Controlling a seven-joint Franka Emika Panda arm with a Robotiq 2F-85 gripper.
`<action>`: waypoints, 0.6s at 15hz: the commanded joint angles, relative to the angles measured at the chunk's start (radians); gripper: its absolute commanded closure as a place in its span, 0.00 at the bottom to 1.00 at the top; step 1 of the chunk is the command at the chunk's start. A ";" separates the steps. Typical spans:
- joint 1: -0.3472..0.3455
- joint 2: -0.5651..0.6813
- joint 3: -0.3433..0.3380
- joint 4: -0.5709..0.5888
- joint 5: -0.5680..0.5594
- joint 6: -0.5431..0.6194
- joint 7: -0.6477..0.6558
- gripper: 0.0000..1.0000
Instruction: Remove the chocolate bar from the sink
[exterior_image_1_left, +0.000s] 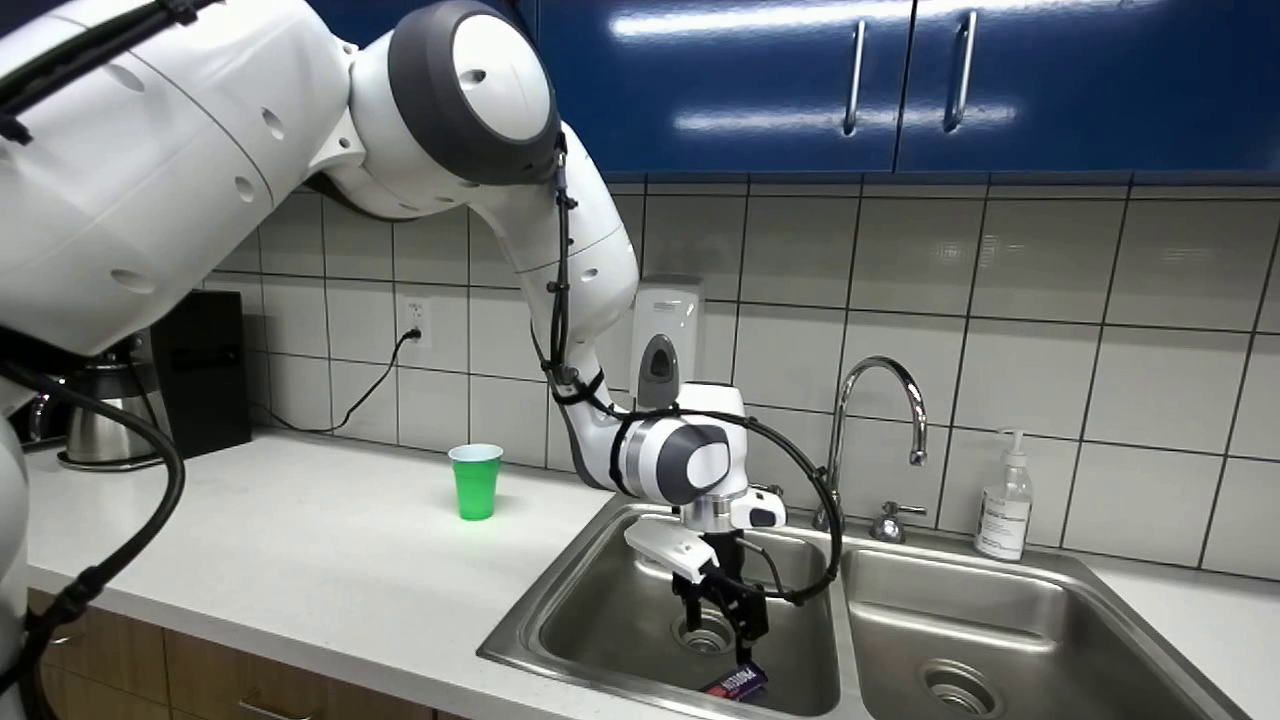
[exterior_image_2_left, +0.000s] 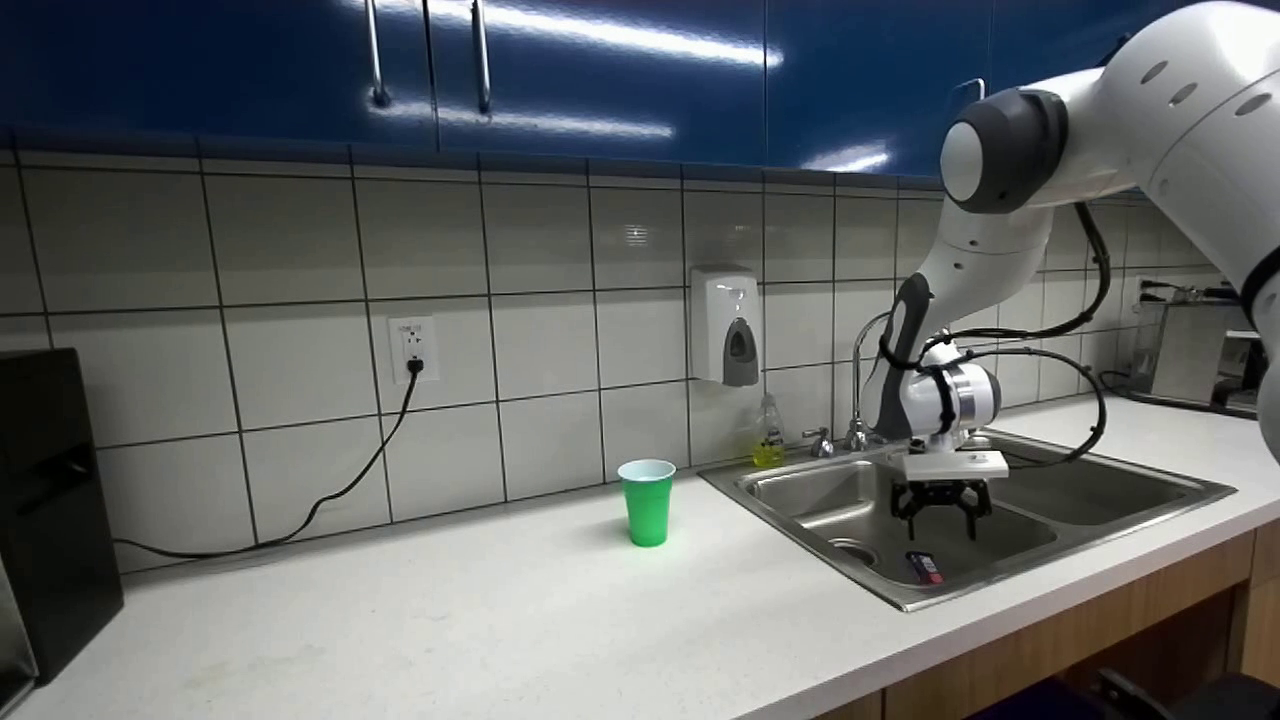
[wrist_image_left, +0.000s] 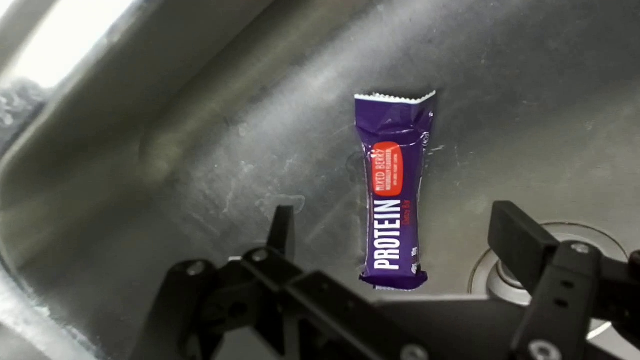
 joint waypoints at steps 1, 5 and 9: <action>0.004 0.081 -0.005 0.100 0.002 -0.041 0.035 0.00; 0.000 0.147 0.000 0.180 0.010 -0.055 0.052 0.00; -0.003 0.214 0.005 0.259 0.014 -0.082 0.067 0.00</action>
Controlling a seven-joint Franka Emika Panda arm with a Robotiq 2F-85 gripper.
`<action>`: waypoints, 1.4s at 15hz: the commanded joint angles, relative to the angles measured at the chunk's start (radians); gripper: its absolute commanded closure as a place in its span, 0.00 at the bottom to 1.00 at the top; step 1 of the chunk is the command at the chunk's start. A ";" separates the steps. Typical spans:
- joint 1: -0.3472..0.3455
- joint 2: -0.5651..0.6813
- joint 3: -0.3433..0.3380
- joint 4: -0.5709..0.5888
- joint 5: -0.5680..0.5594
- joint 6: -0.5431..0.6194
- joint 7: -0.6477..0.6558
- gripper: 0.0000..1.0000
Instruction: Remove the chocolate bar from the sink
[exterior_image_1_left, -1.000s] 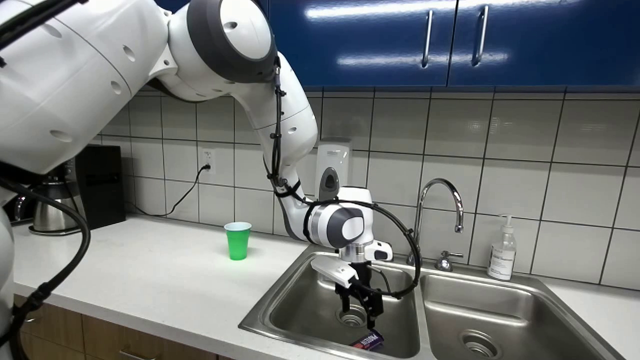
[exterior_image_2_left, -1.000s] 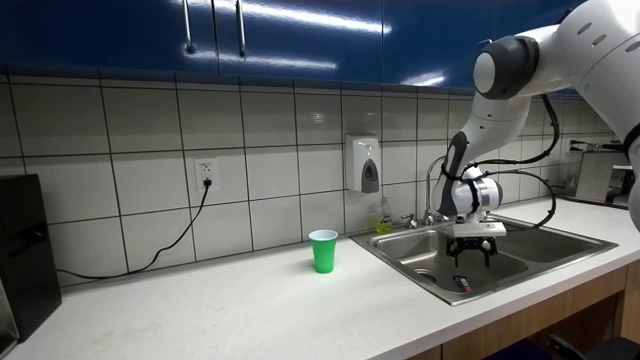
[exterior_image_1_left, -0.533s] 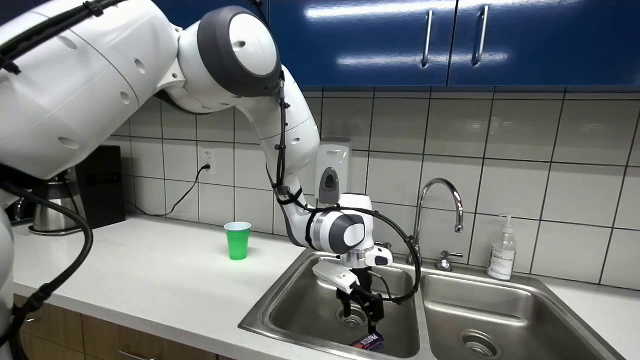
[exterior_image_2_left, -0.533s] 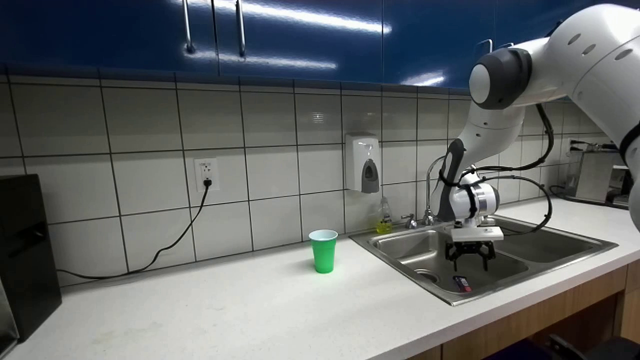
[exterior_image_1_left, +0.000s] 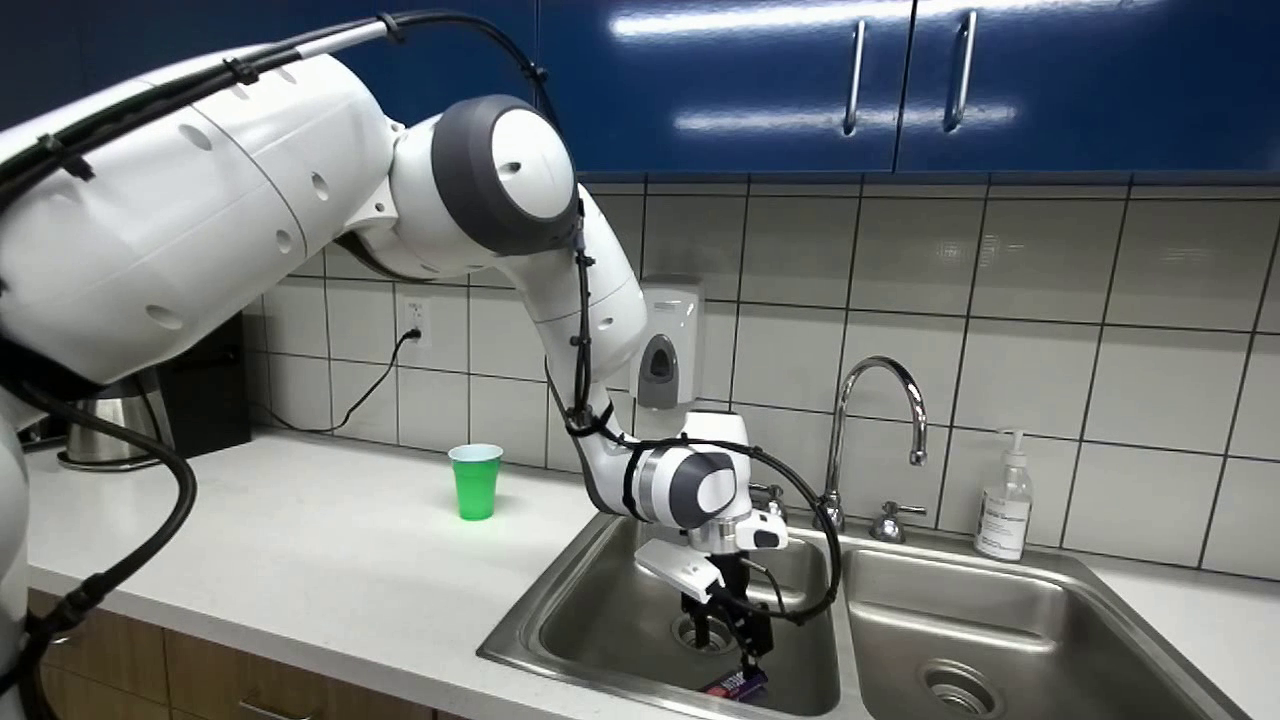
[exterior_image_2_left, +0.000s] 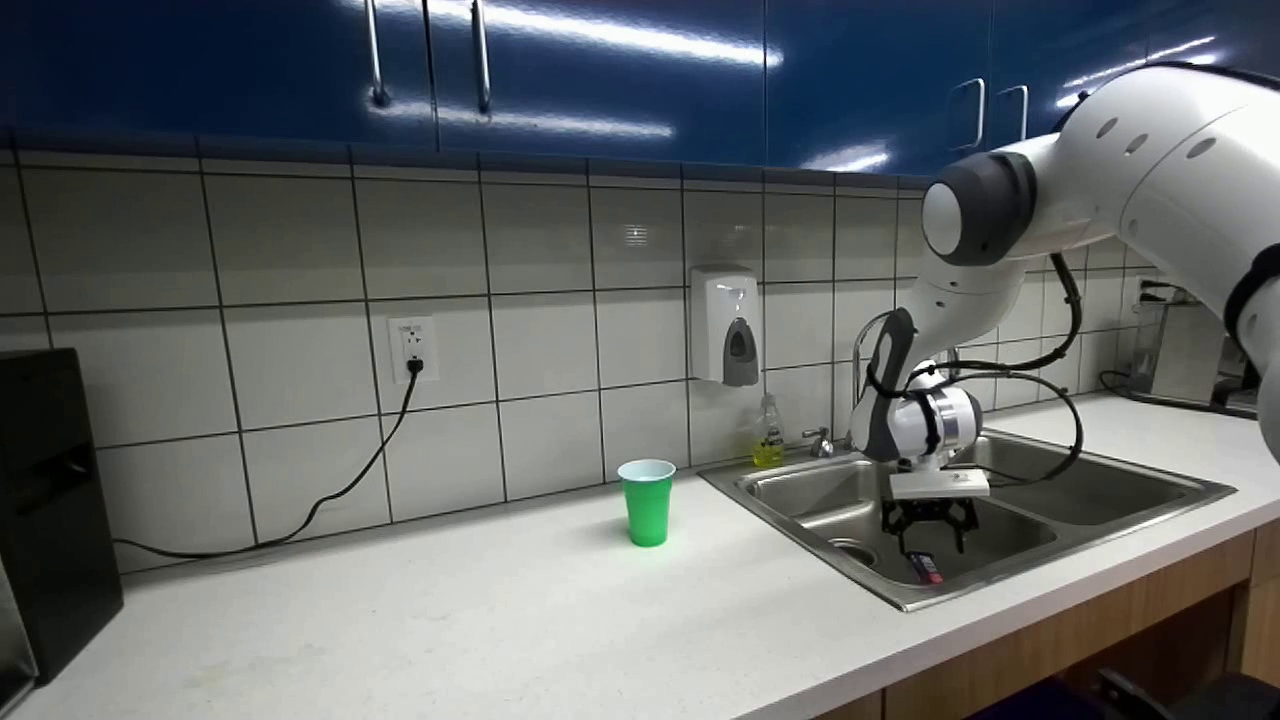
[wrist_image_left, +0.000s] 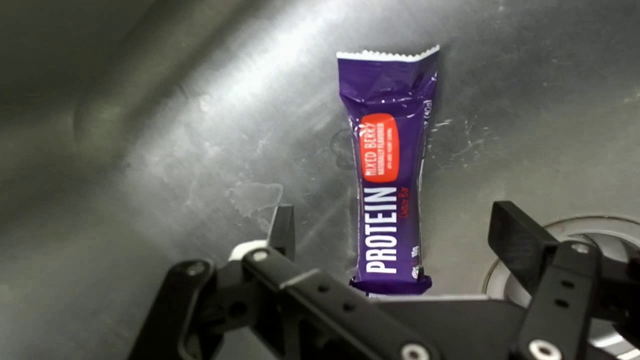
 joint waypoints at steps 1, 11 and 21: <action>-0.003 0.073 0.004 0.102 0.014 -0.063 0.032 0.00; -0.010 0.179 0.005 0.218 0.017 -0.117 0.053 0.00; -0.014 0.190 0.007 0.252 0.018 -0.140 0.057 0.88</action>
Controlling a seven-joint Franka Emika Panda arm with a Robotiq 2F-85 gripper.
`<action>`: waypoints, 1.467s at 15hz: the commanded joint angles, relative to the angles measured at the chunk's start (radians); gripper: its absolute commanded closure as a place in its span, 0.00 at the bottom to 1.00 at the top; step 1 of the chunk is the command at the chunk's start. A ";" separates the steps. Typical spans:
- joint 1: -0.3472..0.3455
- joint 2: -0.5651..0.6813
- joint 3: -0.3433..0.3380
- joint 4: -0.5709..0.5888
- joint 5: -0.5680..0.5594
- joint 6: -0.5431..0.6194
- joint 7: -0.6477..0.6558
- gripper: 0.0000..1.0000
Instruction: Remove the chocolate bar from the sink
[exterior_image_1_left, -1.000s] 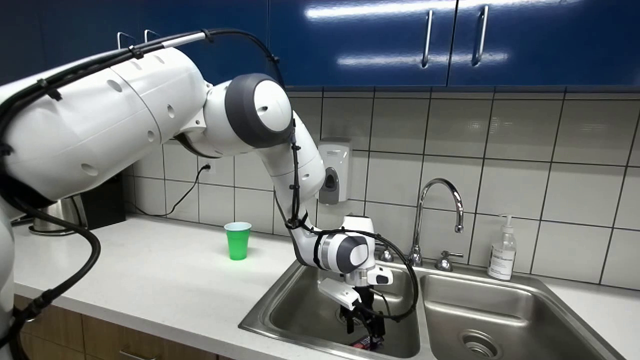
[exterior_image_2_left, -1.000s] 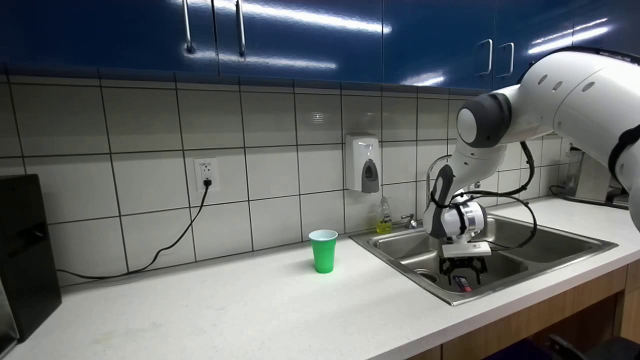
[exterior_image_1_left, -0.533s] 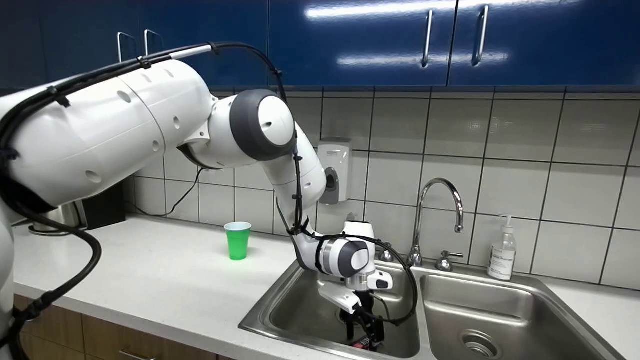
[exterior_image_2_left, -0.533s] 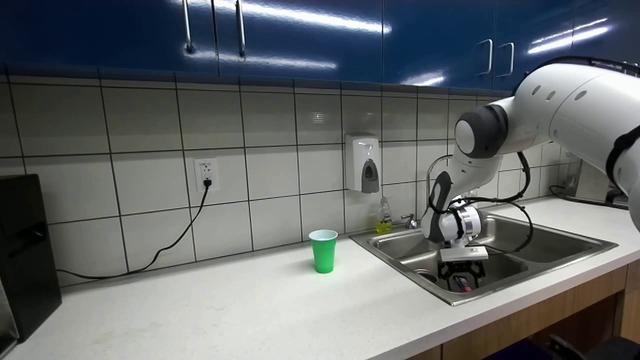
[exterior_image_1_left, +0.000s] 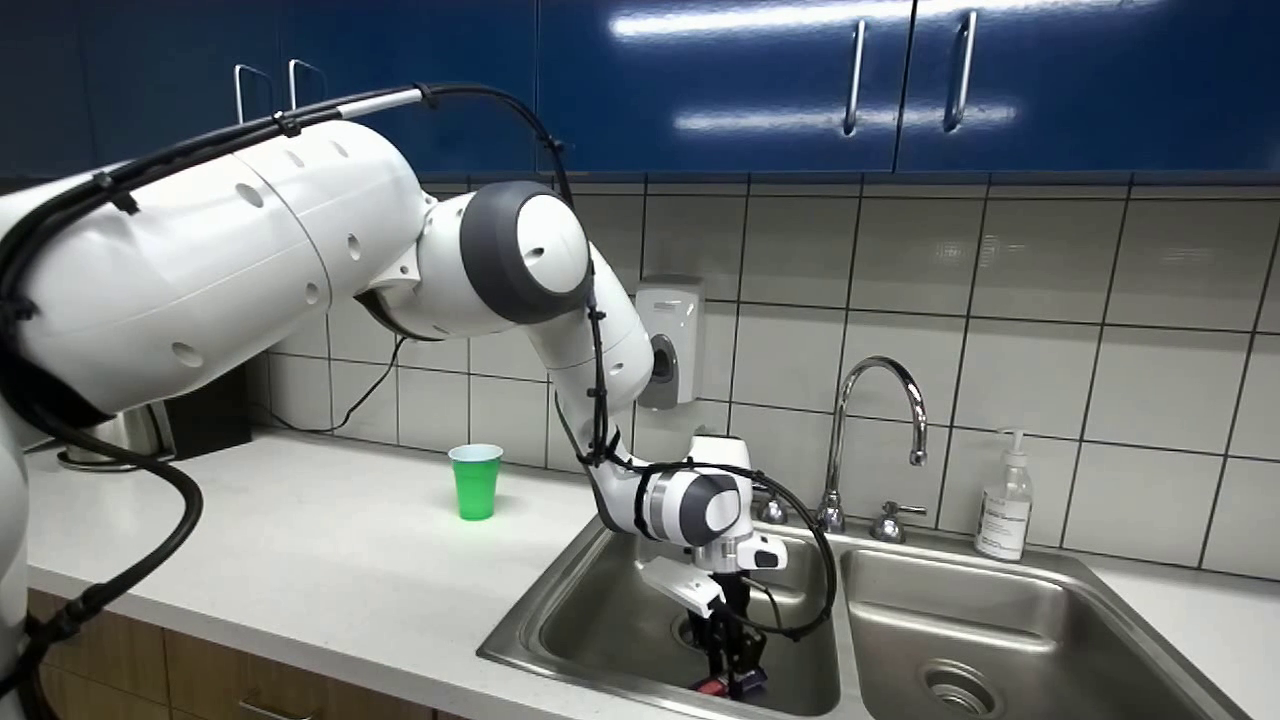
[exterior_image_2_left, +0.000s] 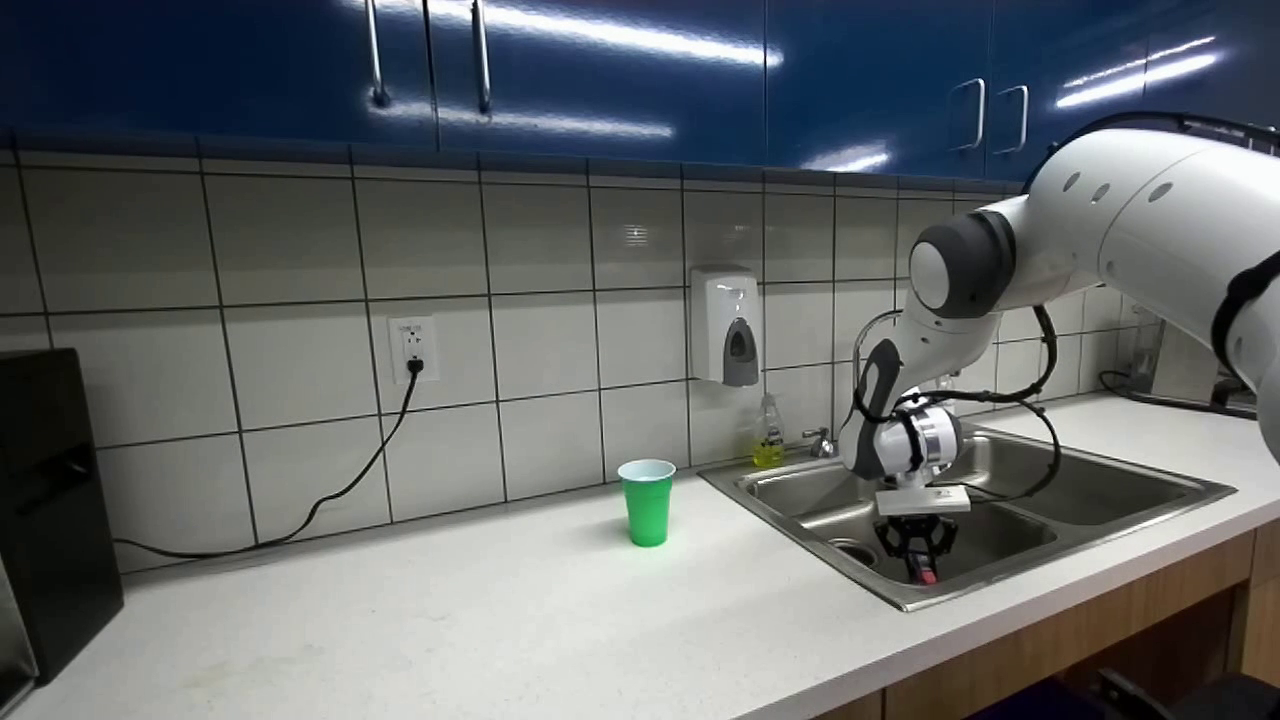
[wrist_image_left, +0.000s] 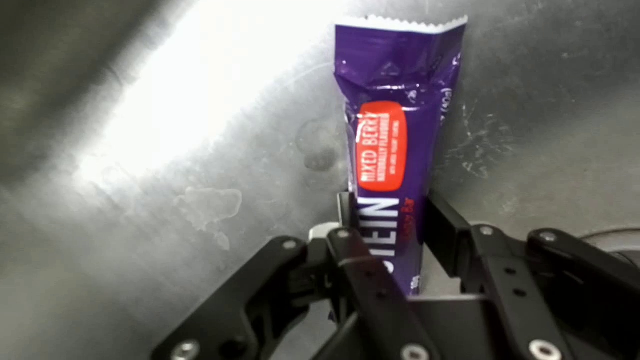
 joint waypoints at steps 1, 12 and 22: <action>-0.013 0.027 0.004 0.043 0.014 -0.039 0.014 0.89; 0.044 -0.204 -0.027 -0.145 -0.006 -0.010 0.033 0.90; 0.193 -0.633 -0.107 -0.586 -0.237 0.098 -0.002 0.90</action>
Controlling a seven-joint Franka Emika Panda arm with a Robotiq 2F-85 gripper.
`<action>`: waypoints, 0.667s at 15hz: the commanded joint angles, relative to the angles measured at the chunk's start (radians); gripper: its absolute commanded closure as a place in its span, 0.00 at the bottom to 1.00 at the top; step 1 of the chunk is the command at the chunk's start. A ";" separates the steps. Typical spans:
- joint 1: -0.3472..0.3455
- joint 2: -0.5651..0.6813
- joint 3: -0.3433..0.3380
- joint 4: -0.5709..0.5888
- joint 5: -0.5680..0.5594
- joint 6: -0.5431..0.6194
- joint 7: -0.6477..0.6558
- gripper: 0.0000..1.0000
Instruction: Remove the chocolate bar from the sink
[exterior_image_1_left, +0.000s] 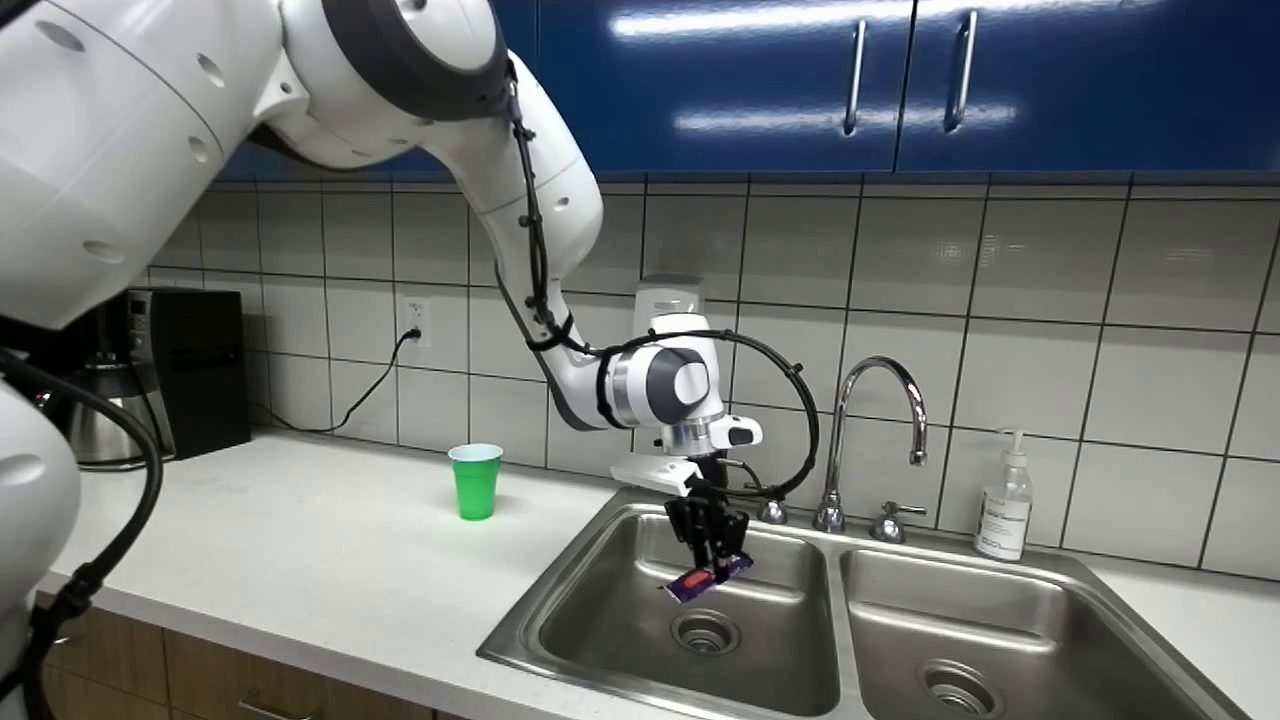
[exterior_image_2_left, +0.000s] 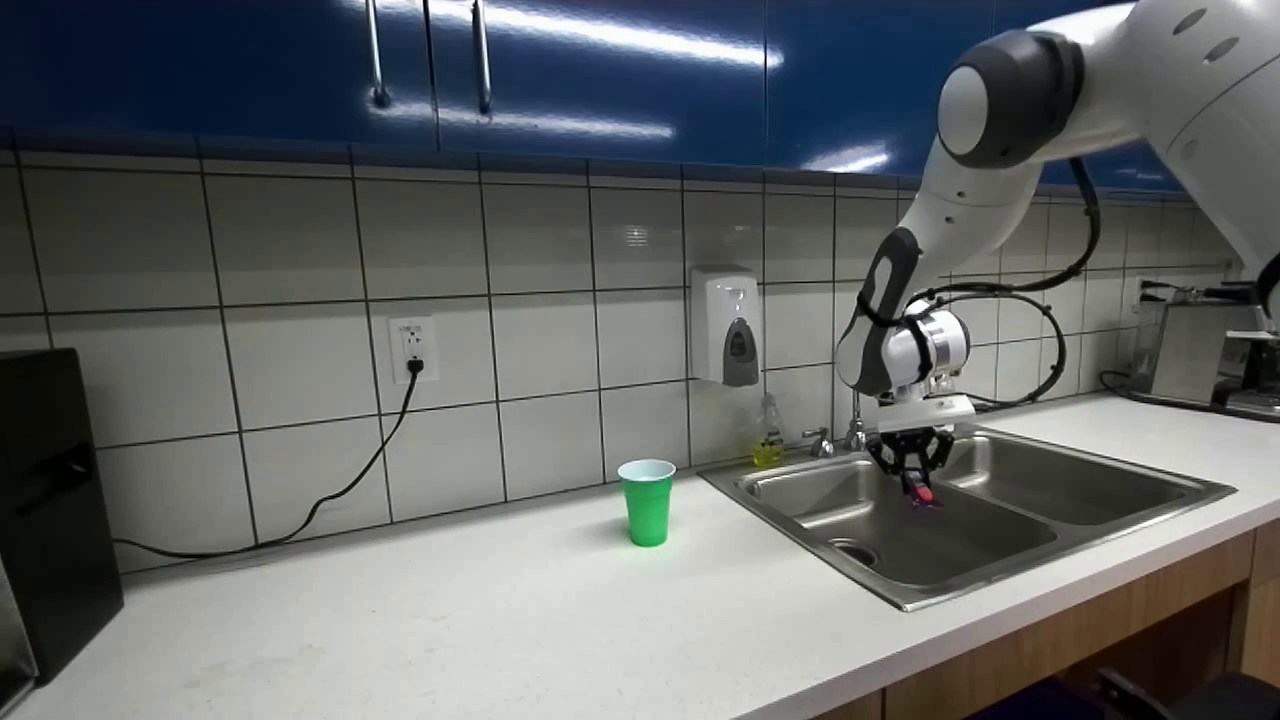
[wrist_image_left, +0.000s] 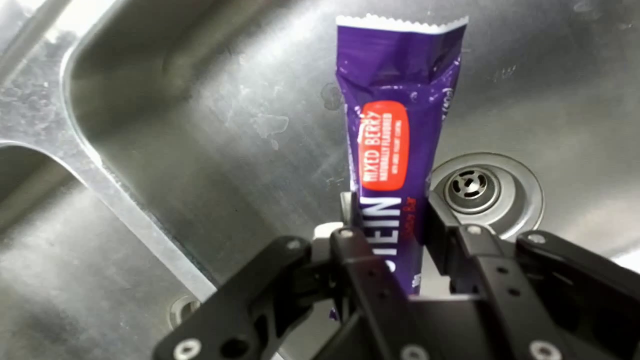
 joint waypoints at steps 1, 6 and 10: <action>0.077 -0.211 -0.036 -0.241 -0.153 0.068 -0.014 0.90; 0.156 -0.373 -0.019 -0.443 -0.403 0.147 -0.006 0.90; 0.188 -0.438 0.038 -0.562 -0.541 0.214 -0.011 0.90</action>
